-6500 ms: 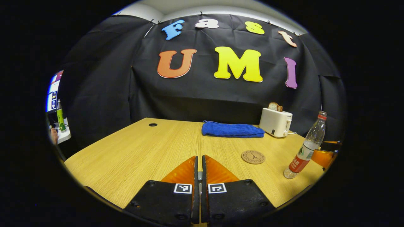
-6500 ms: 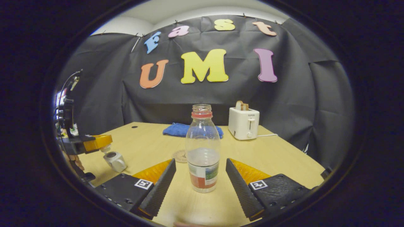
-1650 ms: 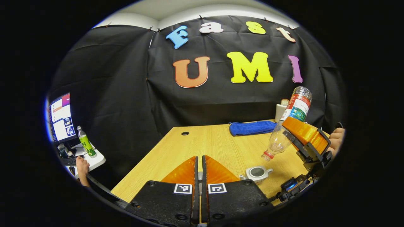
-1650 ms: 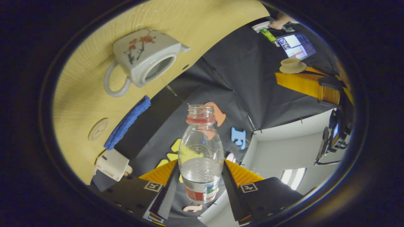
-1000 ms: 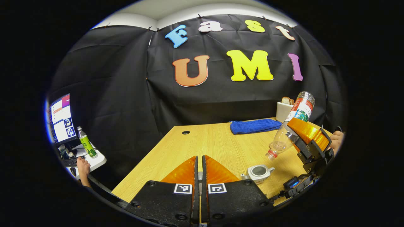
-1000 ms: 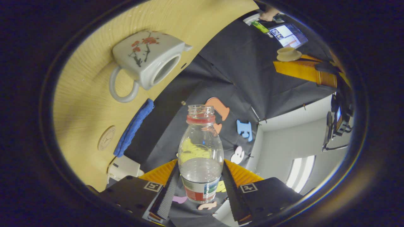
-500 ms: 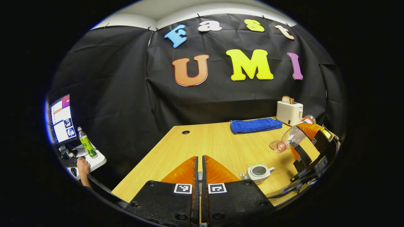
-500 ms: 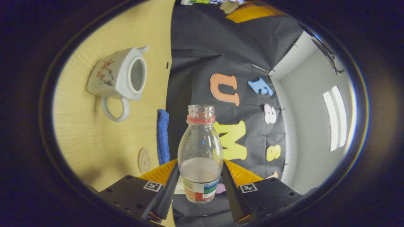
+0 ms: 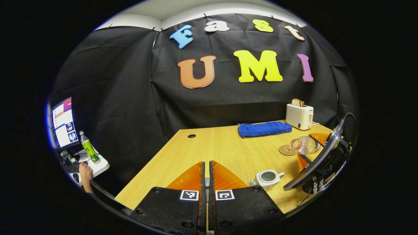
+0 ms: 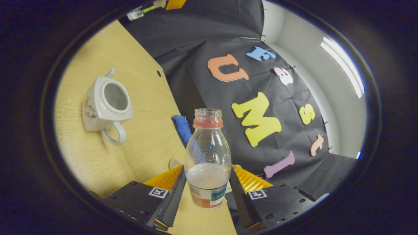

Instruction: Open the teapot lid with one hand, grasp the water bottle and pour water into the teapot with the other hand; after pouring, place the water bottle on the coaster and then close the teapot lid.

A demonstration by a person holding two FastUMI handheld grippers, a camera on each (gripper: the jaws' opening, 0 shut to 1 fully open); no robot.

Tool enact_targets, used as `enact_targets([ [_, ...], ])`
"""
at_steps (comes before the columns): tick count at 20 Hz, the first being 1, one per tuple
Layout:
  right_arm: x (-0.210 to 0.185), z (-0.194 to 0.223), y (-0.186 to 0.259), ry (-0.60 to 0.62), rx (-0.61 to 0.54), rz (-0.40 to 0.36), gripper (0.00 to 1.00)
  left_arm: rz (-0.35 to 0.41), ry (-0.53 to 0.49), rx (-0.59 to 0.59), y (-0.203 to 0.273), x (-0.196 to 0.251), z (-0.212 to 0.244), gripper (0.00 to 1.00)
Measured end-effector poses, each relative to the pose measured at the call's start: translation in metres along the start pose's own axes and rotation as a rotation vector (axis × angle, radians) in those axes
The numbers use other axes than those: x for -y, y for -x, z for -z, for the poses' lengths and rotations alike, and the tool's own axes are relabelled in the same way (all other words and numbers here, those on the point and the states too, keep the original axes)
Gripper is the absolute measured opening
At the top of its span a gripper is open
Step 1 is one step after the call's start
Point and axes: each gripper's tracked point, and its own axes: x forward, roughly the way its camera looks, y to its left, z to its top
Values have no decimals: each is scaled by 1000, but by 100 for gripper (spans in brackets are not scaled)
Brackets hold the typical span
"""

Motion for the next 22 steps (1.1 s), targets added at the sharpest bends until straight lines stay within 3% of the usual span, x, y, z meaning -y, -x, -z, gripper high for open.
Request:
enact_targets([
  [8, 27, 10, -33, -443, -60, -39, 77, -5, 8, 1, 2, 0, -2, 5],
  [13, 34, 4, -64, -672, -83, -136, 77, -2, -1, 12, 4, 7, -7, 5],
  [16, 19, -2, -84, -804, -102, -220, 74, 16, -12, 21, 4, 17, -10, 5],
  [22, 20, -10, -111, -938, -79, -161, 74, 40, -37, 18, 3, 26, -7, 4],
])
